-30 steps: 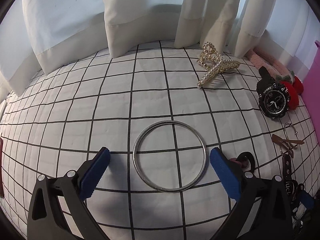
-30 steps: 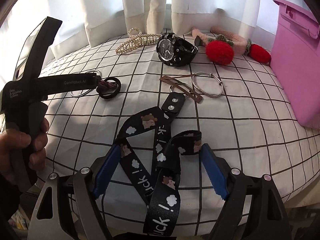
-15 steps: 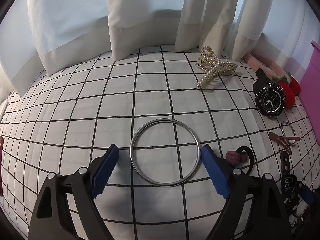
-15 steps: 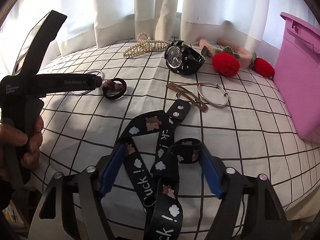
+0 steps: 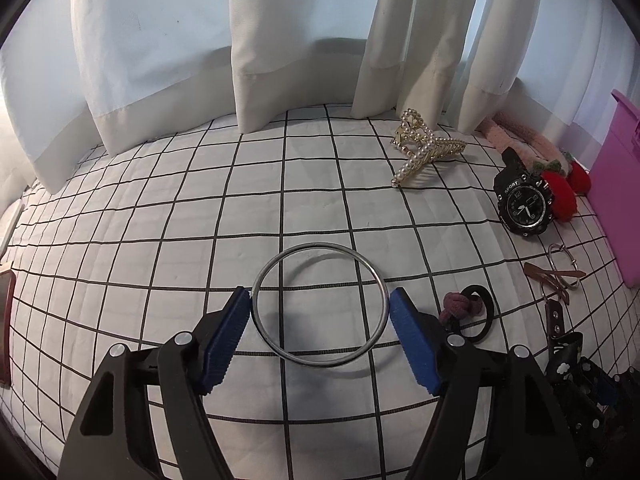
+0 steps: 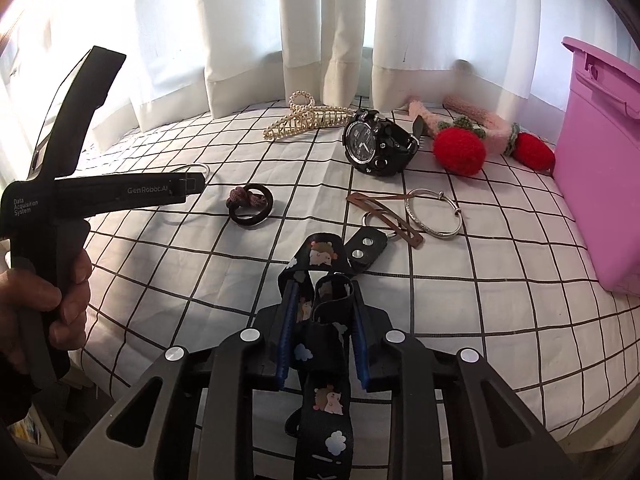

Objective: Organize jewelry
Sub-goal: 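Grasp the large silver ring with the left tool while the right tool grasps the black 'luck' strap, then lift the ring and strap with both tools and carry them over the pink bin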

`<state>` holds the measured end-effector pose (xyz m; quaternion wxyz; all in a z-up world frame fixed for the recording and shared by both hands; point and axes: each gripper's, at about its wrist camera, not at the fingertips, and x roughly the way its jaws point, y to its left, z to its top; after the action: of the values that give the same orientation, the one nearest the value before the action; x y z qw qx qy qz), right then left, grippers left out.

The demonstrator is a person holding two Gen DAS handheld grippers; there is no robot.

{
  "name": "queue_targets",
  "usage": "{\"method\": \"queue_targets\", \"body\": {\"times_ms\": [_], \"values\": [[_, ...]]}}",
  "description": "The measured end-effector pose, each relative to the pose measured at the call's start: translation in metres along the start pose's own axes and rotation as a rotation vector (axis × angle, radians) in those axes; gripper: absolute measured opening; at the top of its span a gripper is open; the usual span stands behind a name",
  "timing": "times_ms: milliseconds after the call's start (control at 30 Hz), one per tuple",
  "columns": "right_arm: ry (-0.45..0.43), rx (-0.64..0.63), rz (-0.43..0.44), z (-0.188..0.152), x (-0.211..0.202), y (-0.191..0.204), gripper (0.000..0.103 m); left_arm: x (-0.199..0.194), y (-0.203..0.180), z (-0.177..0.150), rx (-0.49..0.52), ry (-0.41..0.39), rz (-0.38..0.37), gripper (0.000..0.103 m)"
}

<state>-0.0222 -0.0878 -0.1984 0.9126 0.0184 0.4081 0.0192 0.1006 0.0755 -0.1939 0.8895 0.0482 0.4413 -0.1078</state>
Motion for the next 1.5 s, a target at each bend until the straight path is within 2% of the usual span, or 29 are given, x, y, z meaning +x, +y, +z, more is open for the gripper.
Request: {"method": "queue_targets", "body": {"times_ms": [167,667,1500], "values": [[-0.019,0.017,0.015,0.010,-0.010,-0.003,0.024,-0.014,-0.002,0.008,-0.003,-0.020,-0.012,0.070],[-0.115,0.011,-0.022,0.060,-0.060,-0.011,0.020,-0.061,-0.015,0.033,0.028,-0.071,-0.054,0.070],[-0.222,-0.090,-0.102,0.096,-0.109,-0.007,0.014,-0.092,-0.024,0.052,0.048,-0.102,-0.095,0.070]]}}
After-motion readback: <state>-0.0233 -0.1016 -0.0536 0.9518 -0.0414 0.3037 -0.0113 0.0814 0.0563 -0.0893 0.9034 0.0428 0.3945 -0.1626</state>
